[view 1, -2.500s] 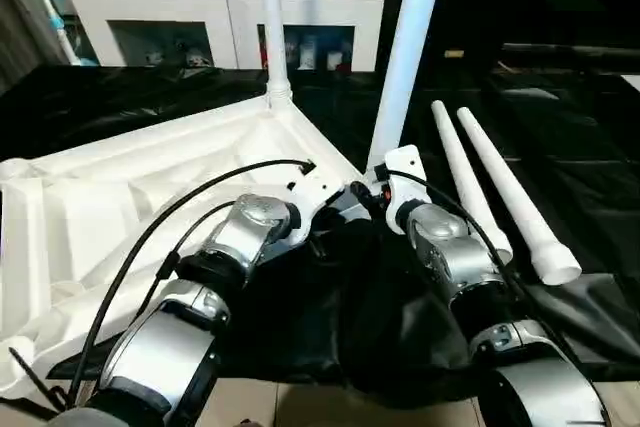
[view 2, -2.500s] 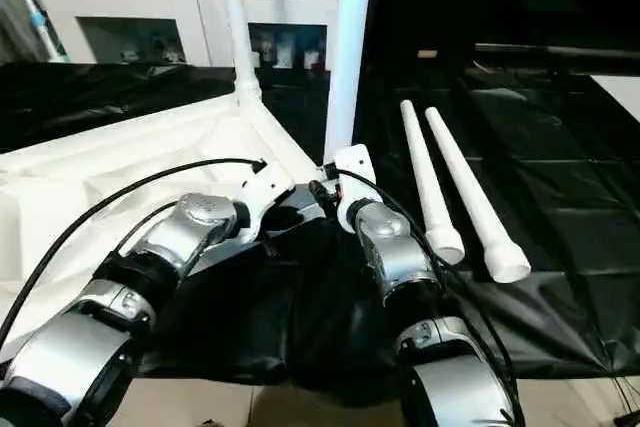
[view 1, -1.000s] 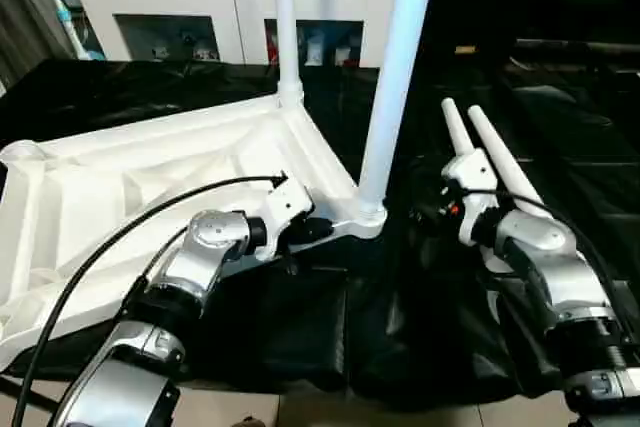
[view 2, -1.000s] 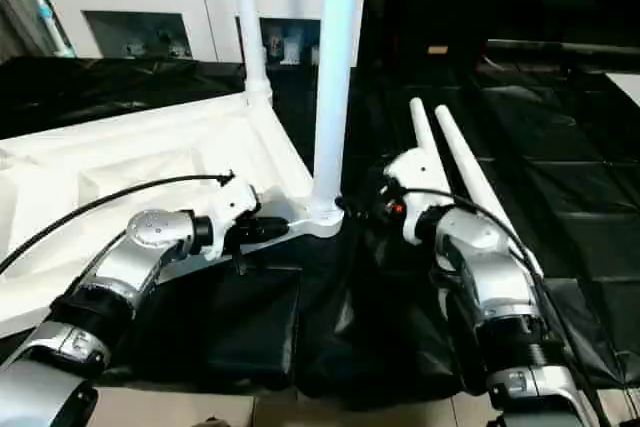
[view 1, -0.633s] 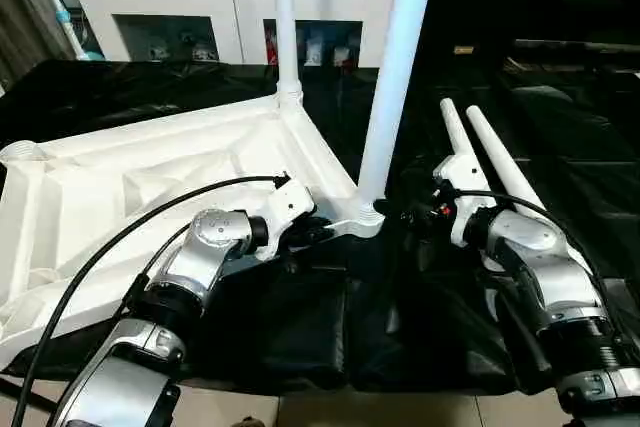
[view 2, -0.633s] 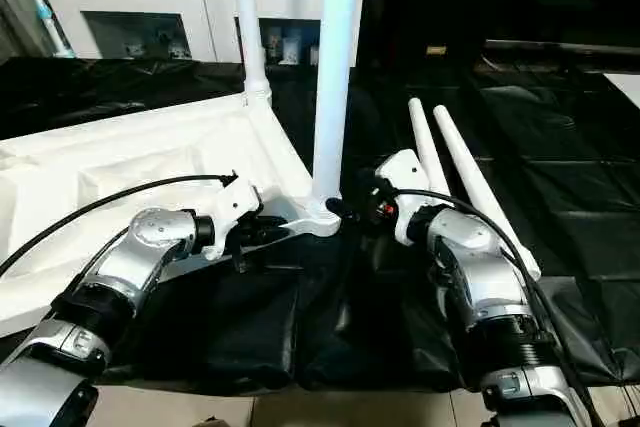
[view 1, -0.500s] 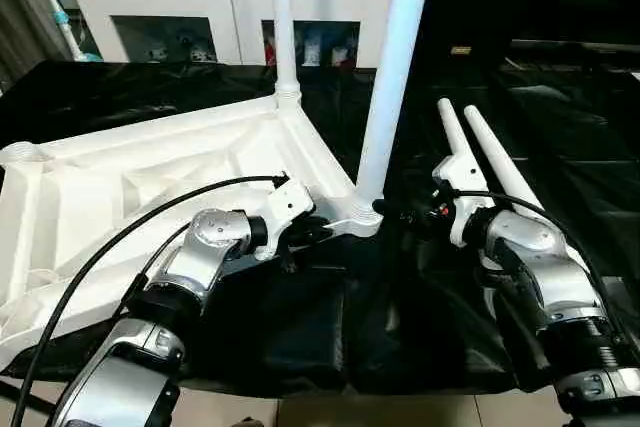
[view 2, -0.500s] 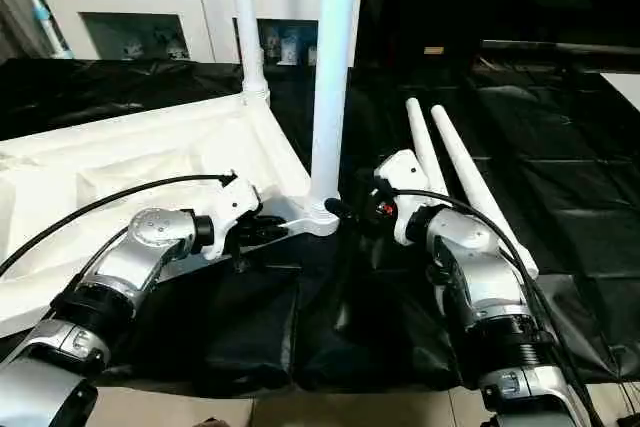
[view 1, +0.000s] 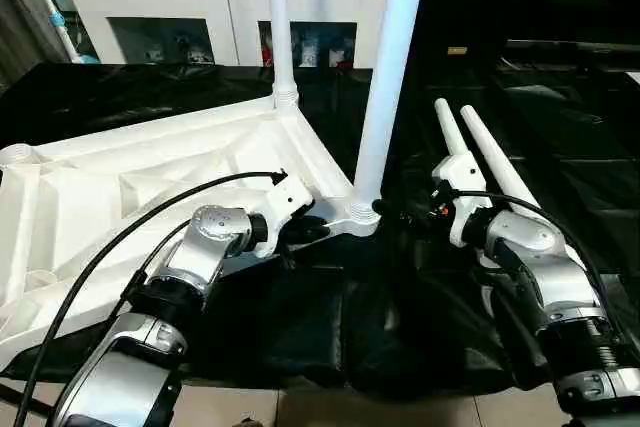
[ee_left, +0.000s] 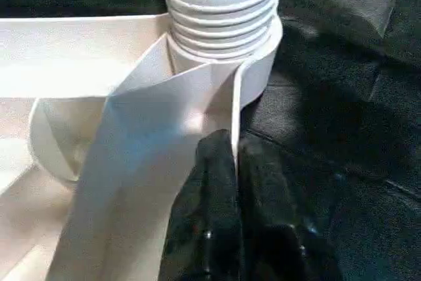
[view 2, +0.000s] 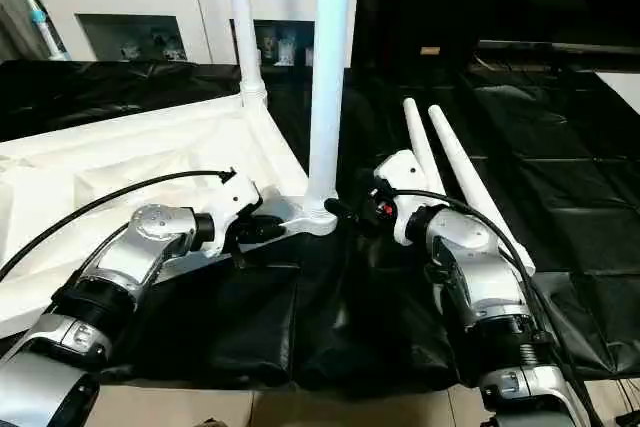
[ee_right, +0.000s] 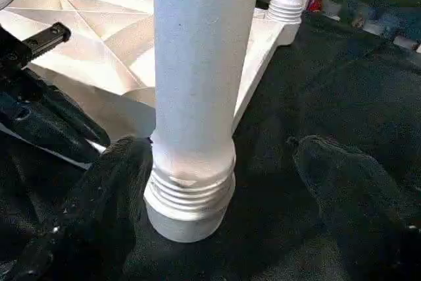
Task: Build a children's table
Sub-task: Rotate leg to tighten
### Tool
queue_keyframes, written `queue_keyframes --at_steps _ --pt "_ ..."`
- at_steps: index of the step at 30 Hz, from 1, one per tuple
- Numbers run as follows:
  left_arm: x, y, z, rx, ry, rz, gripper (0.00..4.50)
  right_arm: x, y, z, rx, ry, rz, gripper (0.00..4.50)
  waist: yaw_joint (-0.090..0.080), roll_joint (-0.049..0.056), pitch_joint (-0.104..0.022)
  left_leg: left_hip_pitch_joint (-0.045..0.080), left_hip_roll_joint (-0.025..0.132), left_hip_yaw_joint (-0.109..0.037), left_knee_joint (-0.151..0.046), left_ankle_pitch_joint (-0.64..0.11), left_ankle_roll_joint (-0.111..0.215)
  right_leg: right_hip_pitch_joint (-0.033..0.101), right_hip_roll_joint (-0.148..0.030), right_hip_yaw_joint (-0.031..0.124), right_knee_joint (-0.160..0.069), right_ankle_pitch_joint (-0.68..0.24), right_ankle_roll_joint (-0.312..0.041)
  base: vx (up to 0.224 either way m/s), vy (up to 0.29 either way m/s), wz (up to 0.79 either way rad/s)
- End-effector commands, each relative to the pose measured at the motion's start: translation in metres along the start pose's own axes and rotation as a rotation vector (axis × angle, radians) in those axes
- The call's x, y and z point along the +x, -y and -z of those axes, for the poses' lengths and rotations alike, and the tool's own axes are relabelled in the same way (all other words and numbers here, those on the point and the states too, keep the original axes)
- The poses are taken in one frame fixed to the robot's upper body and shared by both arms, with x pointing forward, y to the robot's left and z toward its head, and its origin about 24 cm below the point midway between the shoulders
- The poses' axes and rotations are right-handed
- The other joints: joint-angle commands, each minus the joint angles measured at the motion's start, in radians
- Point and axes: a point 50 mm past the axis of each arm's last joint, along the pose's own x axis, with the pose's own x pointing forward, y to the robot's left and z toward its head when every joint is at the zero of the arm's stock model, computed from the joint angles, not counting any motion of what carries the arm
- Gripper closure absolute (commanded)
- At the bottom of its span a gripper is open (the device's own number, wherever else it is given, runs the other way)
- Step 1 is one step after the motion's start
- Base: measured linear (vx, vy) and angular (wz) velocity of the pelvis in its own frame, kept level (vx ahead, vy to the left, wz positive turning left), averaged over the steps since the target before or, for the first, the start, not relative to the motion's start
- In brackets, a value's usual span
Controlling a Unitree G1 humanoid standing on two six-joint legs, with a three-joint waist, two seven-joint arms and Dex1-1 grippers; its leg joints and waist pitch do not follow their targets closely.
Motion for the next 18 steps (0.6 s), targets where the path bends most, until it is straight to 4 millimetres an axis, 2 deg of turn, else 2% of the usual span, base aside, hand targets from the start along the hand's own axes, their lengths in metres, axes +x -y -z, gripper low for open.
queue_keyframes --at_steps 1,13,18 --pt "-0.0006 0.0028 0.019 -0.05 -0.087 -0.002 4.43 0.0035 0.0 -0.006 -0.023 0.01 -0.012 0.6 0.0 -0.016 -0.057 0.01 0.056 -0.022 -0.07 -0.231 0.068 0.044 -0.092 0.05 -0.087 -0.353 -0.154 0.0 0.0 0.0" --pt "-0.0013 0.0039 0.0168 -0.04 -0.064 0.003 4.43 0.0068 0.0014 -0.008 -0.035 0.01 -0.009 0.6 -0.001 -0.02 -0.057 0.009 0.056 -0.02 -0.069 -0.215 0.071 0.044 -0.092 0.052 -0.085 -0.336 -0.156 0.0 0.0 0.0" --pt "-0.0015 0.0111 0.0193 -0.008 -0.063 0.065 4.43 0.0117 0.0015 -0.0035 -0.044 -0.029 -0.019 0.6 -0.003 -0.02 -0.057 0.008 0.055 -0.02 -0.069 -0.215 0.07 0.044 -0.092 0.051 -0.083 -0.332 -0.163 0.0 0.0 0.0"
